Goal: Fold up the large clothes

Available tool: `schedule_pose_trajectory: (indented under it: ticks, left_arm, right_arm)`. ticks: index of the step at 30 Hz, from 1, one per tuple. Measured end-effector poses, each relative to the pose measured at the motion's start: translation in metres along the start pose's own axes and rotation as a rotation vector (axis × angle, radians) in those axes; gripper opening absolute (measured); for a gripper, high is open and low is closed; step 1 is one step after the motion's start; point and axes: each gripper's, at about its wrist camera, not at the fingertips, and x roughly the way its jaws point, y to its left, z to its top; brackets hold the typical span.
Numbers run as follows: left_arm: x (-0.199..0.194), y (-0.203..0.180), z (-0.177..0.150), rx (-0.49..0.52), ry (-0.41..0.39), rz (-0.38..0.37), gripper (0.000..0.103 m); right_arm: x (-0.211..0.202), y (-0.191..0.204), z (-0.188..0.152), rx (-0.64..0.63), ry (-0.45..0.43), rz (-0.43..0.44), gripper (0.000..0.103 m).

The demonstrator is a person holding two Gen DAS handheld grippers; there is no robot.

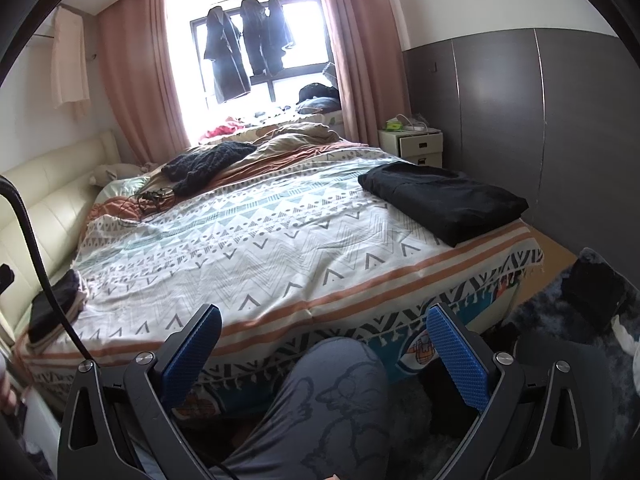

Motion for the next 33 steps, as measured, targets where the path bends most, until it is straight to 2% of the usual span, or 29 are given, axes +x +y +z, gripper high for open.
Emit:
schedule_pose_trajectory:
  ticks: [33]
  left_arm:
    - [0.0035,-0.0004,-0.0071,-0.010,0.022,-0.005,0.102]
  right_arm:
    - [-0.0026,-0.0059,-0.0019,0.005,0.004,-0.024,0.103]
